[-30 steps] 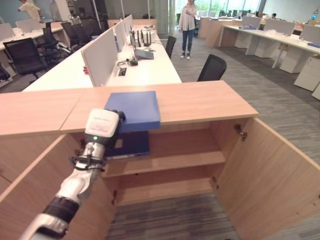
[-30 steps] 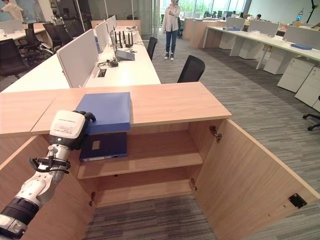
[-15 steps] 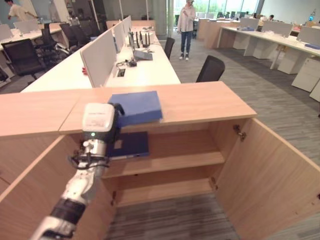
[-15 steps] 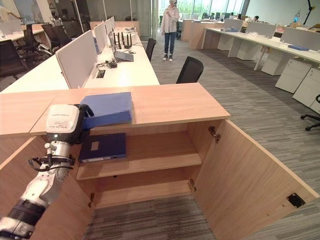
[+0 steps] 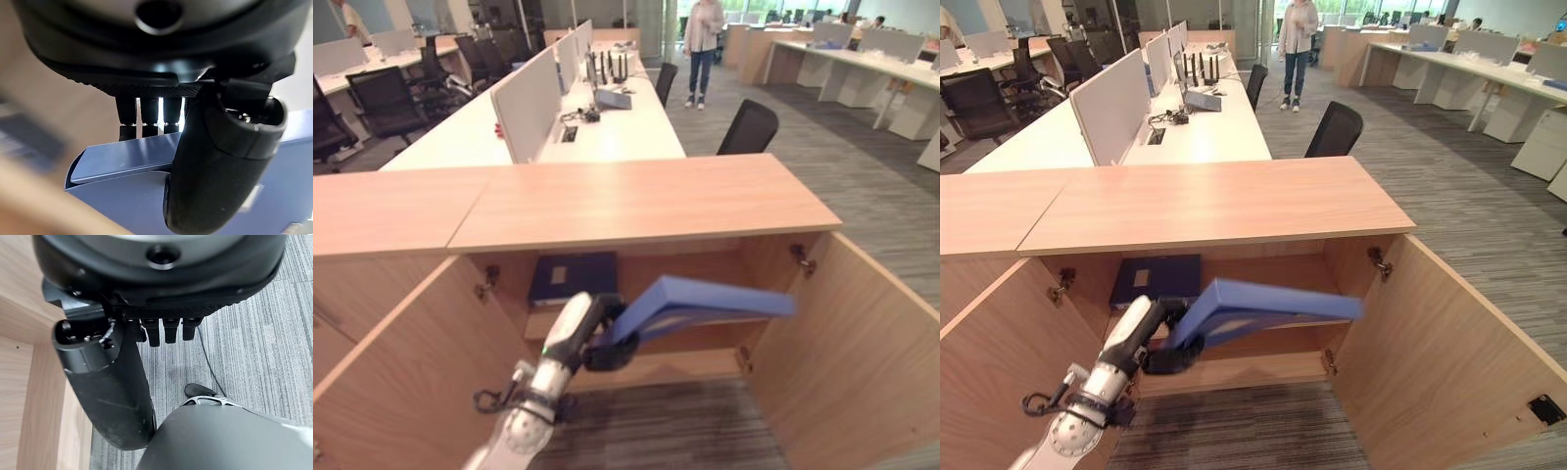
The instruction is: Put the empty folder in the office cabinet
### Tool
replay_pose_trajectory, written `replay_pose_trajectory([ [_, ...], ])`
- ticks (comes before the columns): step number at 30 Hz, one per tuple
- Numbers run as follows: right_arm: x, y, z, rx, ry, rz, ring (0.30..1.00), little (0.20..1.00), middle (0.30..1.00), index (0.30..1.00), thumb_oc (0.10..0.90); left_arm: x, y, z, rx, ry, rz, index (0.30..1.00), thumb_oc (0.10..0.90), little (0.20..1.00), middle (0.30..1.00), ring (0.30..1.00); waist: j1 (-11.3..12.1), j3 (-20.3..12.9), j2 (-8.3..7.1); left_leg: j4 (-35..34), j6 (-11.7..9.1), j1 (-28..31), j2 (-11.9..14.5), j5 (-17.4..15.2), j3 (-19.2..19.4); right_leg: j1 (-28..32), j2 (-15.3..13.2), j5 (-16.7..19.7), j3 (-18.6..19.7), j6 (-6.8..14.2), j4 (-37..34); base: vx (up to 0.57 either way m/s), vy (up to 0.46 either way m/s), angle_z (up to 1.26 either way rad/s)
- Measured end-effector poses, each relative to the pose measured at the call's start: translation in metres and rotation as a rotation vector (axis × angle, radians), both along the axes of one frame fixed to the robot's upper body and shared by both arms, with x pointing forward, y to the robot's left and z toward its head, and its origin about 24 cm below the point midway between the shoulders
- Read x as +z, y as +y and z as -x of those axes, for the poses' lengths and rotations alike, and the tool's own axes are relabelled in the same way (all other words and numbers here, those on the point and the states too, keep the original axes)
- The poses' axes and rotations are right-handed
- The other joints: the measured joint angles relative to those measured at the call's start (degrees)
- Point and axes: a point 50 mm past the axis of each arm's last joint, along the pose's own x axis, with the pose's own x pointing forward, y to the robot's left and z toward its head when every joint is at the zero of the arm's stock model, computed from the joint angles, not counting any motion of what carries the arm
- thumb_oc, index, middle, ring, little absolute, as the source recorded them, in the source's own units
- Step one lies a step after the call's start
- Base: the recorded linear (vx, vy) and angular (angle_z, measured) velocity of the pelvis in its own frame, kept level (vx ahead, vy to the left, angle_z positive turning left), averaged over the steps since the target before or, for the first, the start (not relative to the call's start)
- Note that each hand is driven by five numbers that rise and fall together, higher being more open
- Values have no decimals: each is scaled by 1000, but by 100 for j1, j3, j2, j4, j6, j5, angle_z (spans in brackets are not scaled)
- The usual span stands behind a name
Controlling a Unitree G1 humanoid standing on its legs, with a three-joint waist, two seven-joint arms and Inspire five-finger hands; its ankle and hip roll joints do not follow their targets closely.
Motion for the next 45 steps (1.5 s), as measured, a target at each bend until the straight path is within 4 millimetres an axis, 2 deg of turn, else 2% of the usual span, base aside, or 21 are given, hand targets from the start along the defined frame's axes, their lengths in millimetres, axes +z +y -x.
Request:
replay_pose_trajectory([
  [3,1,2,-3,5,-15,-6,900,900,900,900,800,-14,16,10,66,94,-12,300,400,300,300,300,74,102,-55,20,54,-7,-17,40,-100,7,-13,-22,-136,-14,0,-4,0,19],
  [5,0,4,-3,17,-12,-8,900,900,900,900,800,-15,25,14,99,107,-29,300,400,300,300,300,194,138,-82,21,91,-3,-24,67,-111,18,-18,-27,-143,-18,0,-1,-1,4],
  [8,1,4,-4,44,-9,-4,900,900,900,900,800,-16,31,14,121,111,-42,300,400,300,300,300,238,147,-80,21,93,10,-38,69,-130,65,-29,-29,-156,-14,0,-9,7,4],
  [12,4,4,-15,99,-36,-6,900,900,900,900,800,-21,44,17,67,148,-210,300,400,300,300,300,263,185,-19,19,84,46,-41,63,-139,106,-31,-46,-160,8,0,-2,4,-1],
  [16,17,18,-43,298,-149,-3,900,900,900,900,800,-35,50,33,45,257,-246,300,400,300,300,300,257,220,38,-3,36,5,-36,26,-125,74,-29,-54,-150,23,0,0,0,0],
  [19,44,35,-75,501,-350,5,900,900,900,900,800,-39,50,44,36,309,-221,300,400,300,300,300,273,248,73,-2,42,-9,-37,35,-125,32,-32,-38,-144,19,0,0,0,0],
  [20,45,35,-75,502,-351,5,900,900,900,900,800,-39,50,44,35,309,-221,300,400,300,300,300,273,249,73,-2,42,-10,-36,35,-125,32,-32,-37,-144,19,0,0,0,0],
  [21,64,42,-97,599,-478,31,900,900,900,900,800,-39,50,44,24,319,-217,300,400,300,300,300,301,255,91,-3,45,-1,-39,39,-131,32,-34,-34,-149,19,0,4,2,3],
  [22,73,46,-114,637,-546,48,900,900,900,900,800,-38,49,43,23,312,-215,300,400,300,300,300,312,245,73,-3,45,1,-39,38,-142,31,-33,-37,-153,19,1,5,4,4],
  [26,103,50,-136,741,-687,104,900,900,900,900,800,-23,40,35,-15,232,-190,300,400,300,300,300,317,249,67,19,85,-31,-53,69,-154,19,-45,-13,-166,-1,1,2,1,1],
  [31,104,57,-138,802,-681,89,900,900,900,900,800,0,29,12,-60,101,-153,300,400,300,300,300,312,253,63,20,113,-2,-54,94,-186,76,-45,-19,-218,1,0,4,-8,3],
  [38,100,61,-135,877,-634,45,900,900,900,900,800,4,29,7,-75,81,-179,300,400,300,300,300,313,267,23,20,90,-2,-54,98,-196,77,-45,-21,-223,-1,0,0,0,0],
  [45,112,65,-154,908,-684,70,900,900,900,900,800,26,20,-19,-172,-18,-229,300,400,300,300,300,302,259,4,20,65,0,-54,84,-180,72,-47,-12,-208,8,0,1,0,-1],
])
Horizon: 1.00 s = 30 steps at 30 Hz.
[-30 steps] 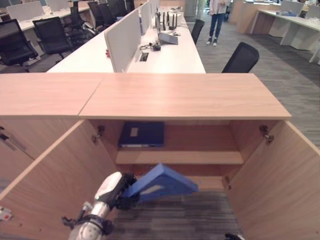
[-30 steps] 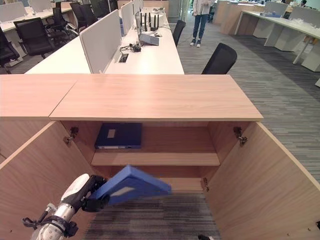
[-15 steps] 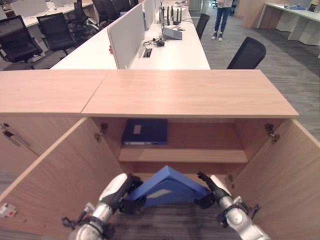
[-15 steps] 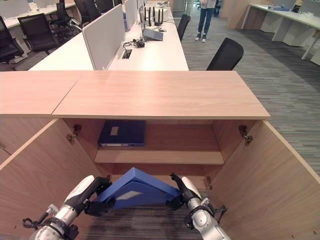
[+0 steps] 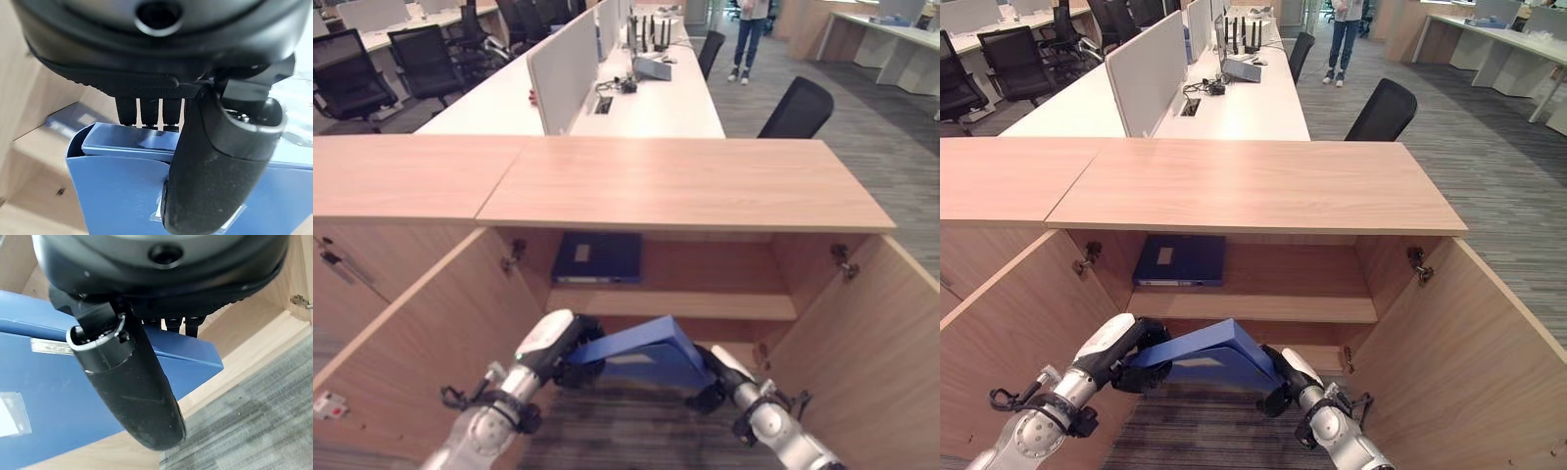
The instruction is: Put the empty folder in the office cabinet
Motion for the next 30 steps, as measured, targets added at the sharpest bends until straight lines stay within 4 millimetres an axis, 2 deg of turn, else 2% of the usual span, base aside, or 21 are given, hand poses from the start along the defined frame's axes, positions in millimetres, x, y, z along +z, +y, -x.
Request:
replay_pose_trajectory([
  [1,3,1,-5,-1,-14,2,900,900,900,900,800,4,-1,-3,-8,-8,15,300,400,300,300,300,-6,0,0,0,0,0,1,1,8,-4,0,2,6,3,0,8,-3,-5],
  [2,4,1,-8,-3,-24,3,811,811,811,811,740,7,-1,-6,-11,-12,31,300,400,300,300,300,-9,0,0,0,4,0,2,3,17,-8,0,5,12,5,0,8,-7,-5],
  [3,6,2,-11,-5,-33,1,542,542,542,542,562,11,-2,-10,-12,-8,81,300,400,300,300,300,-9,0,-1,1,17,5,3,12,26,-7,0,9,20,4,0,5,-6,-5],
  [4,6,3,-13,-19,-37,-10,502,502,502,502,535,14,-2,-13,-3,1,131,300,400,300,300,300,-14,-1,-1,1,28,12,3,20,36,-6,-1,14,26,-3,0,5,-5,-6],
  [6,4,5,-15,-59,-24,-52,493,493,493,493,529,14,-3,-14,8,23,190,300,400,300,300,300,-16,-4,-6,1,40,30,5,36,79,-5,1,21,64,-13,0,4,-3,-9],
  [7,3,6,-15,-75,-14,-73,413,413,413,413,475,13,-3,-14,13,32,207,300,400,300,300,300,-20,-4,-6,1,38,31,5,34,81,-2,0,23,64,-17,0,7,-4,-6],
  [8,-1,8,-13,-99,11,-99,300,300,300,300,400,11,-4,-14,20,57,237,300,400,300,300,300,-25,-6,-11,2,37,32,5,34,89,-4,0,23,66,-17,0,0,0,0],
  [12,-15,10,-3,-128,92,-129,300,300,300,300,400,2,-7,-11,41,138,294,300,400,300,300,300,-36,-5,-12,2,37,48,5,34,92,11,0,23,66,-16,-1,0,0,0],
  [21,-28,10,15,-154,172,-167,300,300,300,300,400,-7,-6,-8,57,234,326,300,400,300,300,300,-61,-8,-21,0,-23,69,8,-7,93,11,0,16,72,2,-1,0,0,0],
  [25,-40,13,31,-180,251,-205,300,300,300,300,400,-12,-6,-5,37,272,301,300,400,300,300,300,-60,-12,-29,0,-21,55,7,-6,92,13,-1,31,71,-11,-1,0,0,0],
  [26,-43,13,35,-184,269,-209,300,300,300,300,400,-13,-6,-4,29,283,295,338,425,338,338,338,-61,-13,-32,0,-20,63,6,-5,95,9,-1,42,72,-27,-1,0,0,0],
  [27,-45,14,37,-187,287,-215,300,300,300,300,400,-14,-6,-4,27,292,291,469,513,469,469,469,-70,-14,-34,0,-20,67,6,-5,96,9,-1,42,73,-28,-1,0,0,0],
  [28,-48,12,40,-202,310,-222,300,300,300,300,400,-18,-6,-2,21,312,287,900,800,900,900,900,-75,-15,-35,0,-19,65,6,-5,97,19,0,45,72,-32,-1,0,0,0],
  [30,-52,12,44,-206,345,-228,300,300,300,300,400,-22,-6,-2,26,341,302,900,800,900,900,900,-77,-16,-37,1,-19,66,8,-5,98,21,1,50,74,-39,-1,0,0,0],
])
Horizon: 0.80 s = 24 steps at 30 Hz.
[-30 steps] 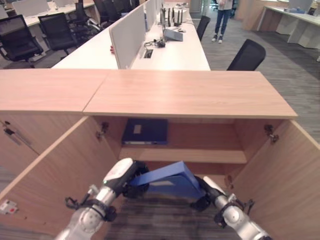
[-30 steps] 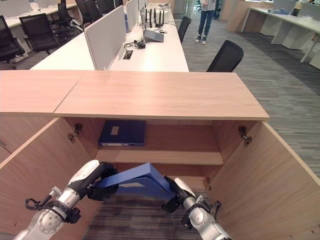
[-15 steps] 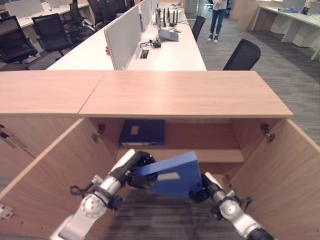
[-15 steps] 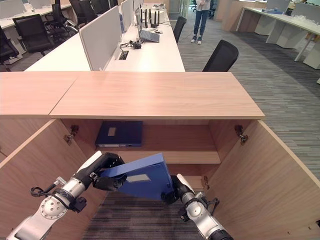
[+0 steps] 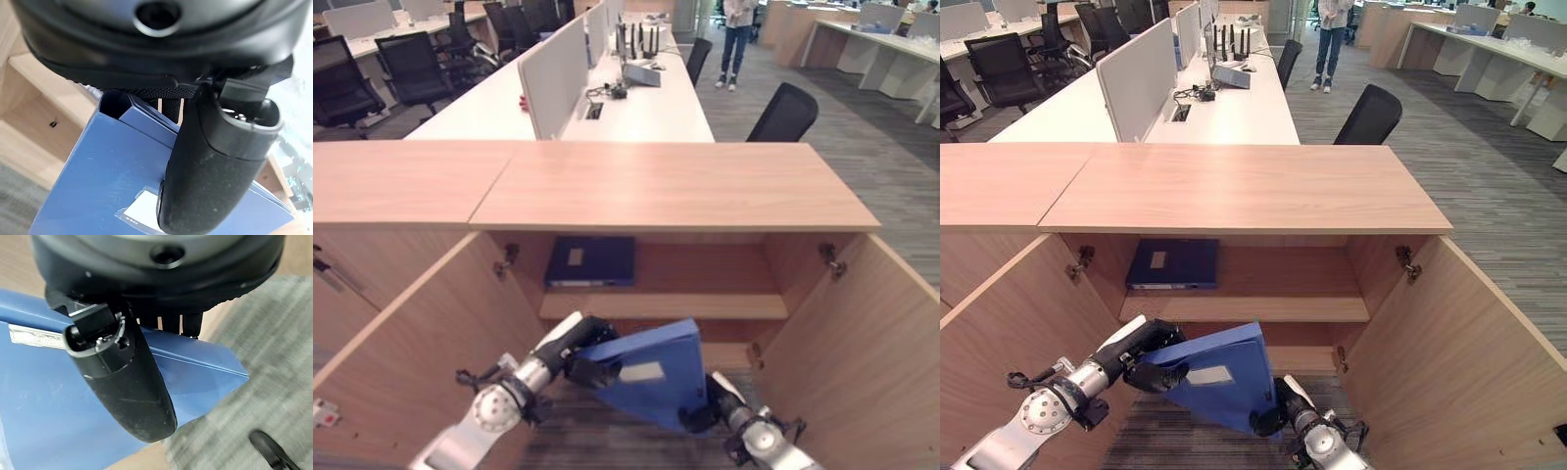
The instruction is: Put the empty folder in the office cabinet
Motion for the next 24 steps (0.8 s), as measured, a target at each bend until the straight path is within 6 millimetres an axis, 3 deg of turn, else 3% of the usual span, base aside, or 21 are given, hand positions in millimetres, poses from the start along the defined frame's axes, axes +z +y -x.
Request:
replay_pose_trajectory([
  [5,-11,-1,19,-43,113,-73,300,300,300,300,400,-3,-2,4,99,30,213,900,800,900,900,900,65,-12,-16,-1,0,0,-1,-1,4,3,-1,-2,1,1,1,0,0,0],
  [9,-19,3,39,-83,190,-121,300,300,300,300,400,-20,2,10,261,57,357,900,800,900,900,900,52,-33,-18,-2,-4,5,-1,-5,-6,4,1,-16,-2,6,1,0,-1,-1],
  [11,-22,-9,55,-213,214,-160,300,300,300,300,400,-58,21,35,627,110,543,900,800,900,900,900,-33,-117,5,-23,-4,-36,-12,-44,-23,9,-10,-44,-4,39,1,-2,-6,3],
  [12,-26,-15,60,-258,236,-132,300,300,300,300,400,-82,31,54,743,225,485,900,800,900,900,900,-15,-152,-51,-23,-5,-80,-5,-43,-48,-19,4,-76,-20,54,45,-16,-11,4],
  [13,-24,-35,61,-315,212,-102,300,300,300,300,400,-116,43,92,1009,321,510,900,800,900,900,900,-33,-184,-49,-22,4,-87,-16,-55,-46,-30,-5,-77,-11,62,41,-5,-3,9],
  [14,-24,-44,64,-335,210,-66,300,300,300,300,400,-128,43,107,1149,372,508,900,800,900,900,900,-64,-196,-66,-22,5,-83,-33,-54,-97,-7,-20,-79,-36,60,23,-11,3,21],
  [15,-25,-57,68,-375,214,-10,300,300,300,300,400,-140,49,135,1250,468,427,900,800,900,900,900,-62,-198,-135,-22,11,-111,-44,-49,-167,-16,-29,-109,-139,72,22,-5,6,27],
  [17,-25,-69,71,-392,221,56,300,300,300,300,400,-146,52,161,1291,553,333,900,800,900,900,900,54,-194,-206,-1,19,-159,-44,-36,-174,-99,-28,-132,-156,52,5,-12,9,14],
  [19,-28,-79,71,-421,236,92,300,300,300,300,400,-153,51,175,1326,604,311,900,800,900,900,900,111,-208,-259,0,44,-179,-48,-12,-187,-103,-30,-113,-168,58,5,-10,16,6],
  [20,-31,-79,71,-449,257,116,300,300,300,300,400,-167,48,190,1406,697,323,900,800,900,900,900,104,-211,-190,-1,35,-169,-63,-18,-213,-91,-46,-116,-195,57,4,-2,21,6],
  [24,-34,-58,65,-471,259,56,300,300,300,300,400,-181,32,198,1551,788,428,900,800,900,900,900,95,-196,-100,-6,32,-179,-62,-20,-214,-86,-49,-121,-193,47,4,-2,13,0],
])
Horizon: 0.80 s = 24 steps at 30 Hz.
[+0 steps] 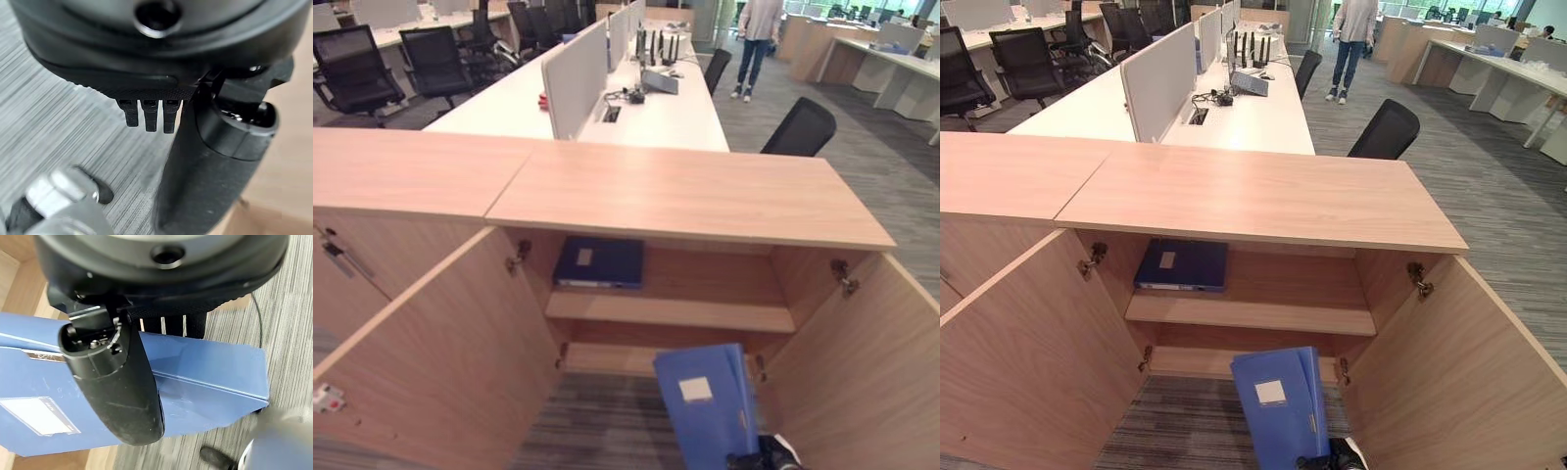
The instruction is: Put the empty folder in the office cabinet
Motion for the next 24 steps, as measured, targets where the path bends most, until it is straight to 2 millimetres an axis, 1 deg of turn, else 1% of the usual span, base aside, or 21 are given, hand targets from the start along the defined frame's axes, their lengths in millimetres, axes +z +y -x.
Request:
replay_pose_trajectory([
  [2,-1,11,-4,-12,-7,-33,300,300,300,300,400,-7,-9,-1,70,8,49,900,800,900,900,900,-5,-24,22,-16,0,4,-1,0,8,1,-1,5,17,-3,0,0,32,-3],
  [4,-3,24,-10,-49,-2,-84,300,300,300,300,400,-17,-18,2,121,76,104,900,800,900,900,900,-14,-33,92,-16,0,10,3,-1,32,0,0,10,36,-7,0,11,22,-6],
  [6,-7,46,-13,-225,8,-218,300,300,300,300,400,-22,-22,12,191,149,148,900,800,900,900,900,-29,-60,135,5,4,27,12,-3,45,-14,9,9,42,-8,1,4,34,-2],
  [7,-7,54,-15,-274,9,-270,300,300,300,300,400,-23,-23,17,188,162,152,900,800,900,900,900,-1,-54,148,5,6,16,4,-2,41,-10,4,9,35,-10,0,11,44,3],
  [8,-6,60,-20,-378,11,-344,300,300,300,300,400,-23,-24,21,186,191,159,900,800,900,900,900,-9,-56,145,6,38,31,4,20,47,-4,3,32,35,-30,0,-11,56,2],
  [10,0,76,-36,-575,-26,-511,300,300,300,300,400,-24,-23,29,173,238,164,900,800,900,900,900,1,-57,129,5,31,27,2,15,47,4,4,34,31,-32,1,-6,70,0],
  [11,8,83,-51,-670,-71,-622,300,300,300,300,400,-23,-22,32,135,254,164,900,800,900,900,900,8,-56,130,5,15,3,1,7,43,-7,2,39,25,-37,1,10,69,1],
  [12,14,86,-60,-717,-106,-684,300,300,300,300,400,-23,-21,35,112,268,160,900,800,900,900,900,42,-56,136,4,5,8,-8,-2,44,-3,-7,33,25,-41,1,16,95,1],
  [13,24,88,-71,-776,-164,-780,300,300,300,300,400,-23,-19,40,74,293,156,900,800,900,900,900,98,-55,138,3,0,6,-13,-15,46,-6,-13,29,25,-41,1,5,79,0],
  [15,36,84,-84,-875,-260,-903,300,300,300,300,400,-22,-18,46,20,326,147,900,800,900,900,900,153,-53,140,3,1,-5,-28,-16,40,-9,-28,28,15,-34,12,0,75,5],
  [16,45,82,-94,-956,-333,-988,300,300,300,300,400,-21,-19,52,-4,345,148,900,800,900,900,900,172,-55,138,4,1,-11,-49,-16,5,-13,-49,21,-26,-24,36,8,70,14],
  [17,49,79,-98,-1001,-372,-1024,300,300,300,300,400,-21,-20,57,-12,358,150,900,800,900,900,900,166,-57,139,3,1,-19,-67,-17,-23,-16,-64,4,-47,-1,40,8,65,15],
  [18,51,76,-102,-1028,-400,-1037,300,300,300,300,400,-21,-20,60,-12,366,154,900,800,900,900,900,176,-57,142,2,2,-25,-78,-18,-35,-16,-75,-1,-55,6,47,12,63,17],
  [19,54,67,-106,-1081,-445,-1043,300,300,300,300,400,-20,-21,64,-14,380,157,900,800,900,900,900,184,-65,140,-17,7,-67,-104,-23,-95,-16,-105,-26,-115,42,62,14,59,18],
  [20,54,62,-106,-1110,-468,-1039,300,300,300,300,400,-20,-21,64,-15,383,158,900,800,900,900,900,199,-69,140,-15,7,-90,-118,-23,-112,-37,-123,-44,-138,65,74,16,63,13],
  [21,55,51,-107,-1166,-502,-1030,300,300,300,300,400,-20,-21,67,-14,393,162,900,800,900,900,900,271,-81,142,-13,7,-109,-134,-23,-107,-103,-148,-43,-140,63,96,19,65,5],
  [24,54,37,-108,-1242,-543,-1002,300,300,300,300,400,-20,-21,69,-37,405,158,900,800,900,900,900,304,-83,148,6,9,-148,-169,-17,-120,-112,-183,-12,-163,104,120,11,53,3],
])
